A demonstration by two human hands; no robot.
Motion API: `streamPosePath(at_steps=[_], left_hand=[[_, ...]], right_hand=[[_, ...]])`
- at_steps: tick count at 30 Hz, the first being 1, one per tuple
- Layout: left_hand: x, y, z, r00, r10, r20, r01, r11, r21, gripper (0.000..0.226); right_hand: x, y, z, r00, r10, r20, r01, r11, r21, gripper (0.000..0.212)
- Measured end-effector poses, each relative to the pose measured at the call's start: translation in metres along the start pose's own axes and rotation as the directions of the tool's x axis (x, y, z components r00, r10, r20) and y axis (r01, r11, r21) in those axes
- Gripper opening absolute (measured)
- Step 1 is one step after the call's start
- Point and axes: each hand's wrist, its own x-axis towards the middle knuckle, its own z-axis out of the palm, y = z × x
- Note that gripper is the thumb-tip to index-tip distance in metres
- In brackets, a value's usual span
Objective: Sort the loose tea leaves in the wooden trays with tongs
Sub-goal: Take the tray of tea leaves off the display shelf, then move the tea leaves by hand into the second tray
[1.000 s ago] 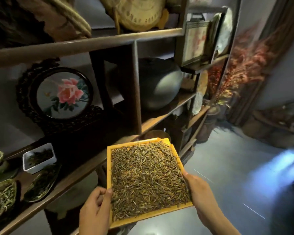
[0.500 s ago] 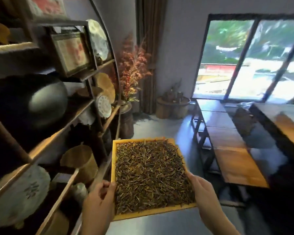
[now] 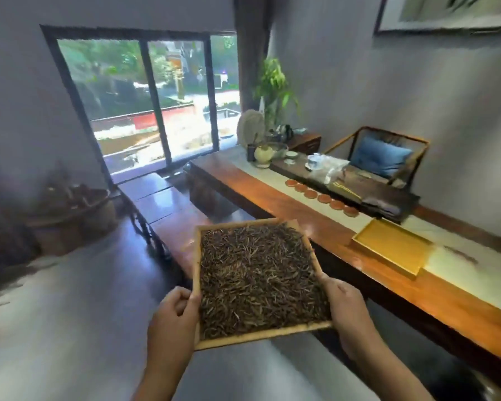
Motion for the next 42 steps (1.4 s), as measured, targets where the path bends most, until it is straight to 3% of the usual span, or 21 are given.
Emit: streamPosePath(at_steps=[4,10,20,24,31,39,42], left_hand=[[0.026,0.037,0.084,0.969,0.127,0.212,-0.115,0.991,-0.066,0.02],[0.055,0.086,0.2,0.843,0.313,0.437,-0.281,0.95,-0.139,0.022],[0.12,0.143,0.355,0.605,0.442,0.662,-0.28,0.897,-0.342,0.027],[0.147,0.159,0.403,0.549,0.464,0.696,-0.297,0.886,-0.357,0.026],[0.18,0.169,0.476,0.509,0.456,0.73,-0.331,0.887,-0.323,0.03],[0.213,0.165,0.565,0.488,0.389,0.782,-0.195,0.921,-0.336,0.029],[0.223,0.158,0.594,0.464,0.338,0.819,-0.128,0.94,-0.315,0.024]], right_hand=[[0.014,0.006,-0.072,0.969,0.018,-0.247,-0.004,0.998,0.058,0.043],[0.032,0.02,-0.149,0.862,0.092,-0.499,-0.017,0.988,0.153,0.04],[0.106,0.027,-0.209,0.63,0.107,-0.769,0.02,0.988,0.154,0.034],[0.143,0.026,-0.221,0.565,0.128,-0.815,0.005,0.987,0.159,0.034],[0.205,0.034,-0.251,0.507,0.136,-0.851,0.038,0.983,0.18,0.044],[0.291,0.067,-0.29,0.534,0.133,-0.835,-0.057,0.991,0.122,0.05],[0.322,0.081,-0.301,0.571,0.104,-0.814,-0.074,0.994,0.075,0.042]])
